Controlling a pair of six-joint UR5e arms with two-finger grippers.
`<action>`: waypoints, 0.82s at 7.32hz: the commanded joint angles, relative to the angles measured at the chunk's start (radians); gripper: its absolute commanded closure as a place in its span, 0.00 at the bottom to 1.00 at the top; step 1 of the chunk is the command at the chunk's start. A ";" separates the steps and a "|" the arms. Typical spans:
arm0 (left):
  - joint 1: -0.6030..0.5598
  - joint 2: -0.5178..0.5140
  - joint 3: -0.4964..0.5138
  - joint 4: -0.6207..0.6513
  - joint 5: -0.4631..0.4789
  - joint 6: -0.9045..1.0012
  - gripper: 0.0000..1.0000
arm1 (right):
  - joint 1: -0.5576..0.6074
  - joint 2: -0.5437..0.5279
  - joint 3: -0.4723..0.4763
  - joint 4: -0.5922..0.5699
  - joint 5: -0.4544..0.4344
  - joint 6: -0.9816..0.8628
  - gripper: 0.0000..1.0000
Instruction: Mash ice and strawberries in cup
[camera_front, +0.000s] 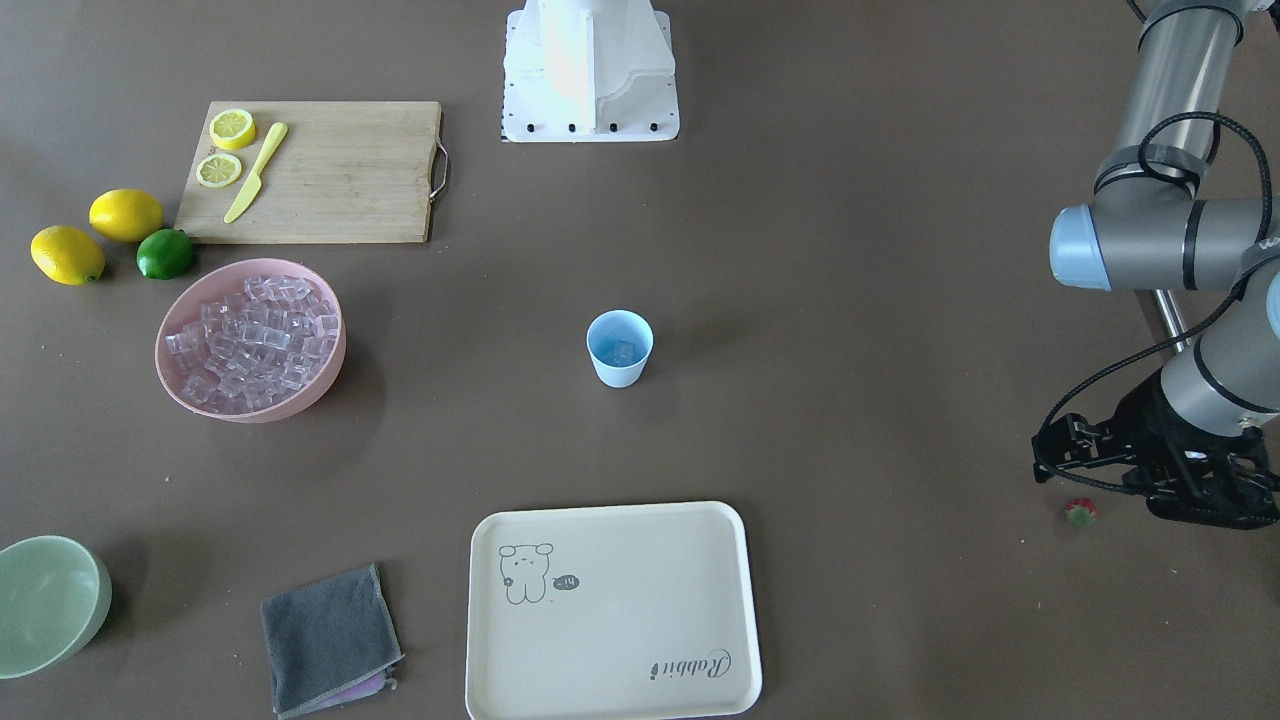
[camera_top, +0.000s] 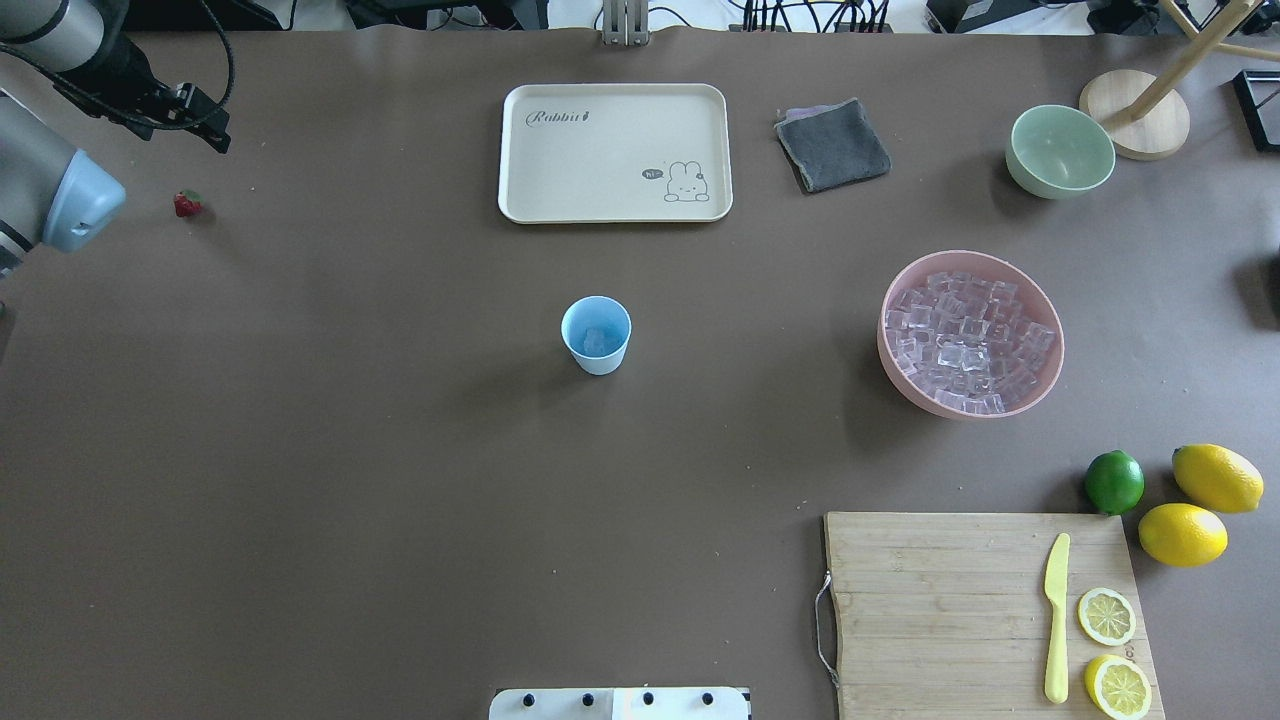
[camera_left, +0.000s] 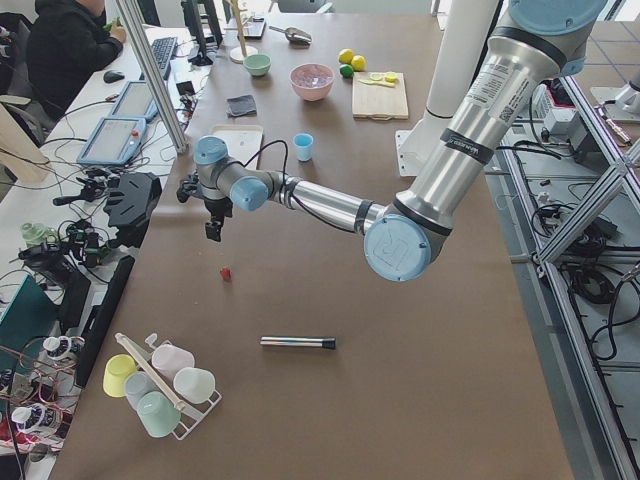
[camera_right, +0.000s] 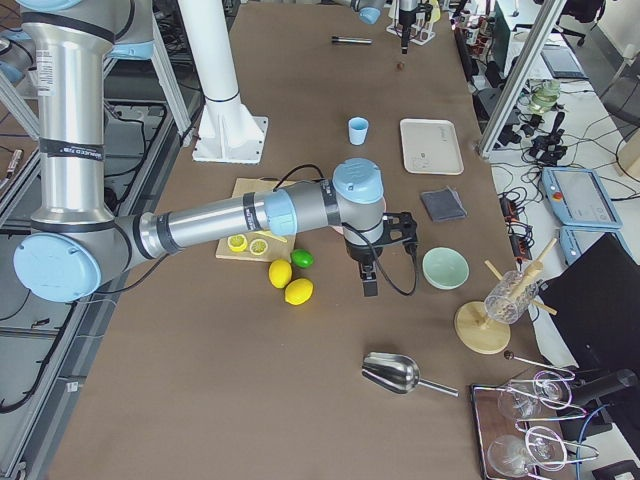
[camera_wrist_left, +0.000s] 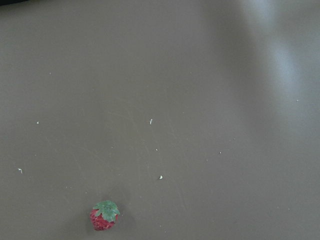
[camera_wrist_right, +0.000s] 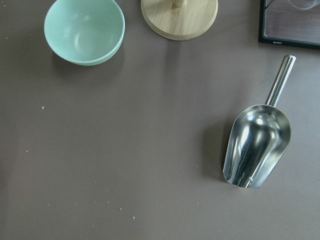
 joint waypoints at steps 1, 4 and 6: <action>0.005 -0.005 0.061 -0.005 0.017 -0.008 0.01 | 0.005 -0.055 -0.024 0.003 0.025 0.000 0.00; 0.013 0.004 0.115 -0.060 0.038 -0.002 0.01 | 0.023 -0.080 -0.045 0.003 0.032 0.000 0.00; 0.018 0.001 0.136 -0.060 0.053 0.000 0.01 | 0.058 -0.077 -0.019 0.006 0.031 -0.002 0.00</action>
